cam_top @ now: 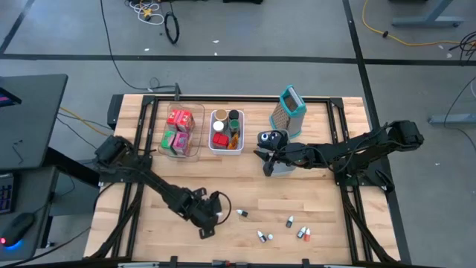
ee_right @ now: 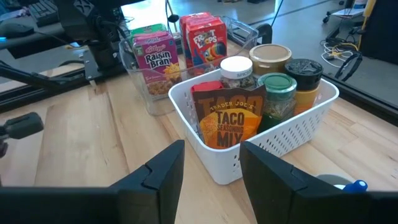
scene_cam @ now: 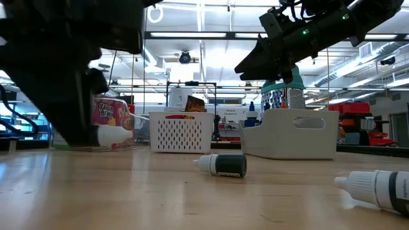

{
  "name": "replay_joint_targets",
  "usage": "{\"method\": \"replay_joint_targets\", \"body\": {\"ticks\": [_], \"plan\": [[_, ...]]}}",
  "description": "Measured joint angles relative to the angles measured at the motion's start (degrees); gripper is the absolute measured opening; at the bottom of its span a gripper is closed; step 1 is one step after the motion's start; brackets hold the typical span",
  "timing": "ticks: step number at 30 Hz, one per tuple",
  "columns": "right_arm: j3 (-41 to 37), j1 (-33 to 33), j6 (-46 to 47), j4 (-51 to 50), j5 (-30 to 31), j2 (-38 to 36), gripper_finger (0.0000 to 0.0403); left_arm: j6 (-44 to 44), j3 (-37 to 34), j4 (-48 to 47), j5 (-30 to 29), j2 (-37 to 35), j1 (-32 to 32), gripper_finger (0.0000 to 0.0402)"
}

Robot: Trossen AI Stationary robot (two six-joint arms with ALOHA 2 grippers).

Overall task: Pick & Place Kitchen Items
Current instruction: Put the small blue food coloring into the gray bin

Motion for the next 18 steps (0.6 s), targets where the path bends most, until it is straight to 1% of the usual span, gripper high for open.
{"method": "replay_joint_targets", "body": {"ticks": [2, 4, 8, 10, 13, 18], "plan": [[0.0, 0.0, 0.1, 0.3, 0.0, 0.0, 0.0164, 1.7, 0.0, 0.0, -0.2, -0.2, 1.5, 0.0098], [0.0, 0.0, 0.9, 2.3, 0.0, 0.0, 0.0164, 4.0, 0.0, 0.2, -1.8, -0.3, 2.9, 0.0098], [0.0, -0.1, 1.0, 5.1, 0.0, 0.0, 0.0164, 9.2, 0.0, 0.3, -6.4, -0.3, 6.0, 0.0098], [0.0, -0.1, 0.3, 5.8, -1.4, 0.0, 0.0164, 11.7, 0.0, 0.9, -9.5, -0.3, 7.4, 0.0098], [0.0, -0.1, -5.5, 5.6, -3.5, 0.0, 0.0164, 16.0, 0.0, 3.7, -12.7, -0.8, 9.3, 0.0098], [0.0, -0.1, -13.8, 4.6, -2.6, 0.0, 0.0164, 19.1, 0.1, 6.8, -15.8, -2.7, 12.0, 0.0098]]}}
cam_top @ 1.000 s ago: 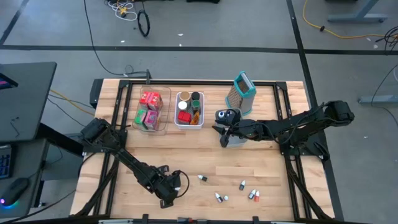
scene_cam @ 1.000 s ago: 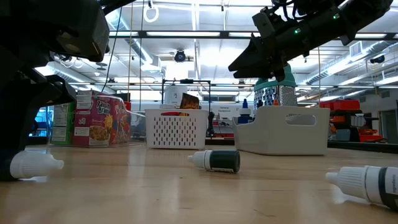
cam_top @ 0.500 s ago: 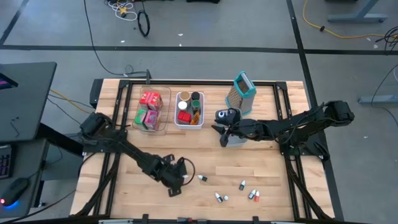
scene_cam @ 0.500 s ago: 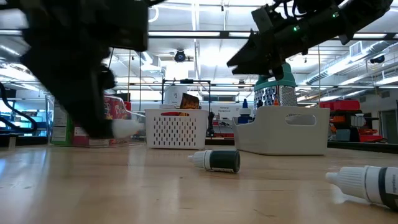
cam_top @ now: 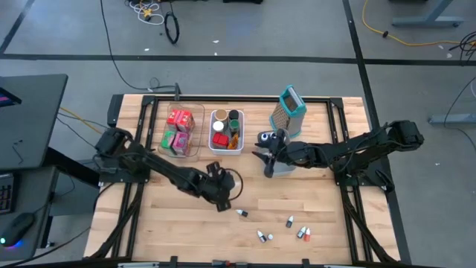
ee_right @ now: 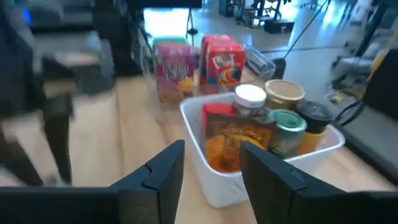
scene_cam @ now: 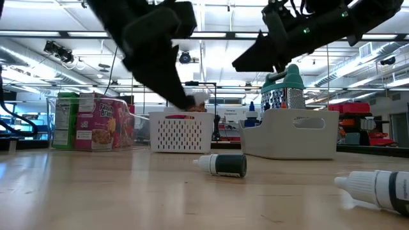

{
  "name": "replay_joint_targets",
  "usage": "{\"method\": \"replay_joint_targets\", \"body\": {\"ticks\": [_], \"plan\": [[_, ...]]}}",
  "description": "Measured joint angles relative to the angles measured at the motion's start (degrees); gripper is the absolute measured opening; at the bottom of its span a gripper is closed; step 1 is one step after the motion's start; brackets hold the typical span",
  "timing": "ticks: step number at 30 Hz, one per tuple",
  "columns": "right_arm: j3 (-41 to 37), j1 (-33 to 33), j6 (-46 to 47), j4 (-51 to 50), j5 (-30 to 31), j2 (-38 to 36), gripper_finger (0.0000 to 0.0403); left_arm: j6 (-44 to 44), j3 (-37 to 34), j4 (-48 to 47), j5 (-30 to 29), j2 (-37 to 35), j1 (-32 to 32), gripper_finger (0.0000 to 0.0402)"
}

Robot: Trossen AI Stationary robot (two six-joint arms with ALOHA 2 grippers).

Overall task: Pick & Place Kitchen Items
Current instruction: Put the small blue food coloring into the gray bin

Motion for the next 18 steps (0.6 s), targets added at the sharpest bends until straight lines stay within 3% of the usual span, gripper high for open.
{"method": "replay_joint_targets", "body": {"ticks": [10, 18], "plan": [[0.0, 0.1, -10.7, -5.3, -1.4, 0.0, 0.0164, 9.9, 0.0, 5.1, -8.2, -5.5, 2.9, 0.0098], [0.0, 0.5, -18.1, -5.6, -21.6, 0.0, 0.0164, 19.5, 0.1, 14.5, -6.1, -5.3, 5.2, 0.0098]]}}
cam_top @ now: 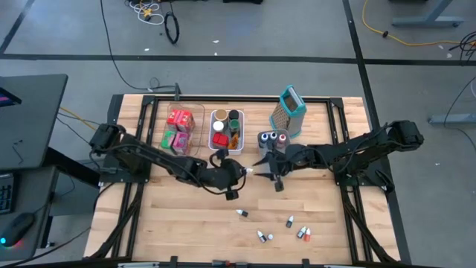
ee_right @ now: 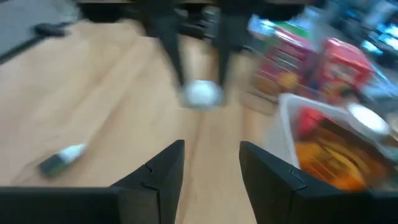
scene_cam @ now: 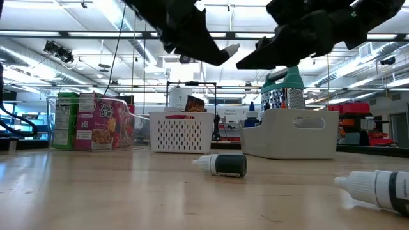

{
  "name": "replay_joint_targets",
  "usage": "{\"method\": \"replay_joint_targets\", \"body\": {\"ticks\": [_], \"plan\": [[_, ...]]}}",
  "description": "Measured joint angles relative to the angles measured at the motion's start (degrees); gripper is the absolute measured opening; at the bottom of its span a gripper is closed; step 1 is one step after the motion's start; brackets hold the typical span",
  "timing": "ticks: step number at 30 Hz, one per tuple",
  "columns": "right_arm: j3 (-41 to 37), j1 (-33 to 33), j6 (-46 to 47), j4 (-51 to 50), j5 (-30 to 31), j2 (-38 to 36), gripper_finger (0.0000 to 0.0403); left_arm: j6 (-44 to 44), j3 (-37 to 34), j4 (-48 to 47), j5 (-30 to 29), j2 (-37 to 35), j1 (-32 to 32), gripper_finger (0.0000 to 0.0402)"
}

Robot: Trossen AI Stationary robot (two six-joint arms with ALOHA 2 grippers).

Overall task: Pick & Place Kitchen Items
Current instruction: Put the small blue food coloring into the gray bin

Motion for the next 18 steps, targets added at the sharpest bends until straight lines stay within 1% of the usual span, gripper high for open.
{"method": "replay_joint_targets", "body": {"ticks": [2, 7, 16, 18], "plan": [[0.0, 0.2, -2.4, 0.1, -2.4, 0.0, 0.0164, 1.1, 0.0, 1.5, 0.4, 0.0, 0.5, 0.0098], [0.0, 0.3, -4.8, 2.7, -1.5, 0.0, 0.0164, 2.6, 0.0, 2.4, 4.2, 0.0, 1.4, 0.0098], [0.0, 0.3, -4.7, 4.7, -1.2, 0.0, 0.0164, 3.1, 0.0, 2.5, 3.2, 0.0, 1.4, 0.0098], [0.0, 0.3, -4.4, 5.3, -2.1, 0.0, 0.0164, 3.1, 0.0, 2.5, 2.3, 0.0, 1.4, 0.0098]]}}
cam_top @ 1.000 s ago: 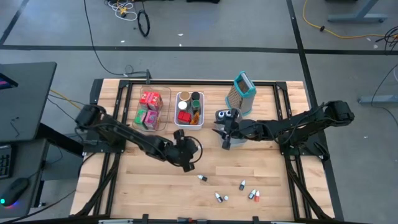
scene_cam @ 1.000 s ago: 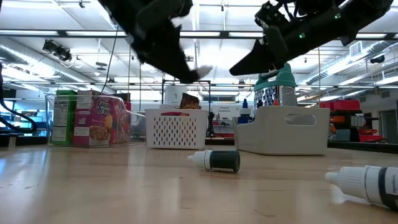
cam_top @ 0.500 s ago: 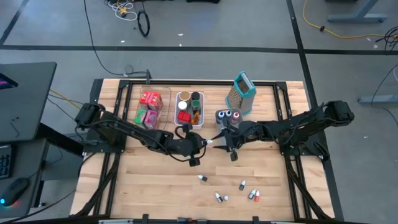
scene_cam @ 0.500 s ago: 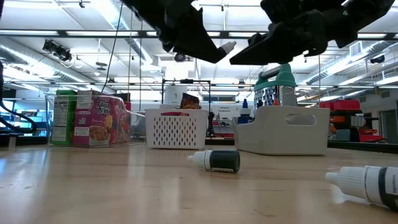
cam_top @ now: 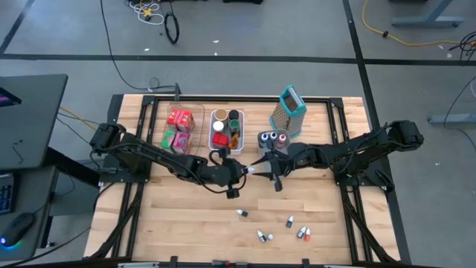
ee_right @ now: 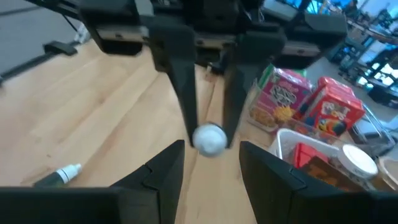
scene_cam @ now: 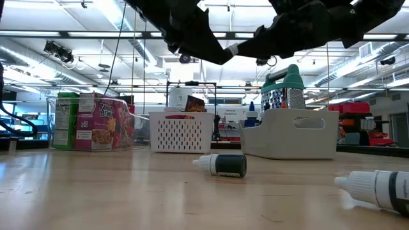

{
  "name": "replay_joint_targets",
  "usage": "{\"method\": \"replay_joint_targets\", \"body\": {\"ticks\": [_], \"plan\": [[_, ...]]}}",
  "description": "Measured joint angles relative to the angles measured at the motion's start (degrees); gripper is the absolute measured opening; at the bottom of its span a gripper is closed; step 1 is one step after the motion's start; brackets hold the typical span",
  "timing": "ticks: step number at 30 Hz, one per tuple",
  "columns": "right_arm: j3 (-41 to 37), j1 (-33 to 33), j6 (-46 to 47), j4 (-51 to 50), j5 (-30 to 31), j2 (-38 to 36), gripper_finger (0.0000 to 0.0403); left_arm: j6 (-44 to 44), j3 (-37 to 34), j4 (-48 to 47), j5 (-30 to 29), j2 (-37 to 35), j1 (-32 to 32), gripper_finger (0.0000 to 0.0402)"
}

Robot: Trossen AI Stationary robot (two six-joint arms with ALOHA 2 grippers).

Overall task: Pick & Place Kitchen Items
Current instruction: Put the small blue food coloring into the gray bin

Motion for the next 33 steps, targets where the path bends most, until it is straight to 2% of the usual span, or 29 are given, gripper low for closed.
{"method": "replay_joint_targets", "body": {"ticks": [8, 16, 21, 30, 33], "plan": [[0.0, 0.0, 0.5, 2.2, -2.0, 0.0, 0.0153, -0.1, 0.0, 0.6, -1.9, 0.0, 0.0, 0.0098], [0.0, -0.1, -0.1, 2.7, -1.3, 0.0, 0.0086, 0.4, -0.1, 2.2, -1.8, 0.1, 0.8, 0.0098], [0.1, 0.0, -0.6, 2.4, 1.6, -0.1, 0.0052, 0.5, -0.1, 2.2, -2.2, 0.1, 1.0, 0.0098], [0.1, 0.0, -1.0, 1.4, 2.9, -0.1, 0.0066, 0.5, -0.1, 2.5, -2.2, 0.2, 1.1, 0.0113], [0.1, 0.0, -1.0, -0.2, 3.9, 0.0, 0.0060, 0.5, 0.0, 3.8, -4.1, 0.1, 1.1, 0.0126]]}}
